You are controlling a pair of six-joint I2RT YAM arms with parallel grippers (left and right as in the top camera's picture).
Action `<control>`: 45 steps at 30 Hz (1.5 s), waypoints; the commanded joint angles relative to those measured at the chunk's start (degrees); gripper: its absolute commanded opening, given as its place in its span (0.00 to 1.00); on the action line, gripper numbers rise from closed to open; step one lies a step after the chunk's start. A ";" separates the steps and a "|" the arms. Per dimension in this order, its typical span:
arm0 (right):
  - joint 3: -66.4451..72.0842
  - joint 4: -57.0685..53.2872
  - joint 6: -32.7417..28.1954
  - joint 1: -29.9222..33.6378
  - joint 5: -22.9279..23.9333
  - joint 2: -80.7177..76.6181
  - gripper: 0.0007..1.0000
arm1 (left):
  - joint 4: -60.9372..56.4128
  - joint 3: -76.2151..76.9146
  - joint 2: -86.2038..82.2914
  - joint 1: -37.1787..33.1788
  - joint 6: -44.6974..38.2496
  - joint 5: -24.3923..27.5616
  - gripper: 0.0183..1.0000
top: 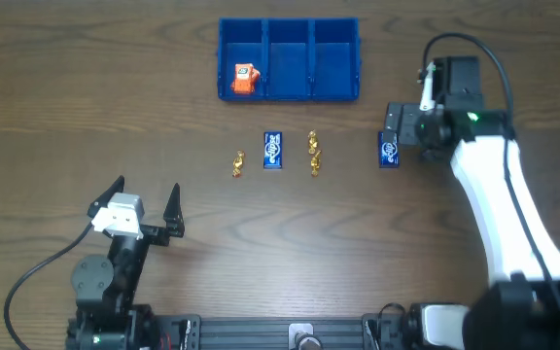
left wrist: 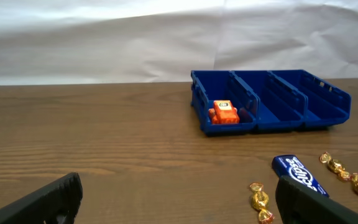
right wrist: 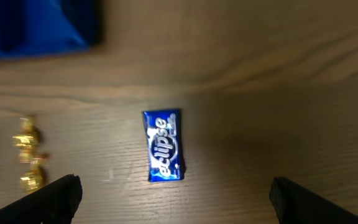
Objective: Sort Candies Into Trays
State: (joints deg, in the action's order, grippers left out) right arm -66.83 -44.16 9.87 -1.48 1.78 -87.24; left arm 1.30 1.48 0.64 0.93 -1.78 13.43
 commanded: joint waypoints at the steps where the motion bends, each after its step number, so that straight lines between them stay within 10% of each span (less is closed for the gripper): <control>1: -0.81 -0.55 1.07 -0.42 -0.24 -8.41 1.00 | 1.75 -1.20 -0.22 0.22 -0.83 1.22 1.00; 24: -0.81 2.54 -3.91 -3.76 0.02 -21.59 0.98 | 1.75 -1.20 -0.22 0.22 -0.83 1.20 1.00; 45: -1.62 2.64 -1.31 -3.56 1.70 -23.15 0.34 | 1.75 -1.20 -0.22 0.22 -0.83 1.22 1.00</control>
State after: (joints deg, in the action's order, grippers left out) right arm -67.24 -41.12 6.66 -4.99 1.19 -109.32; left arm 1.30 1.48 0.64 0.93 -1.78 13.43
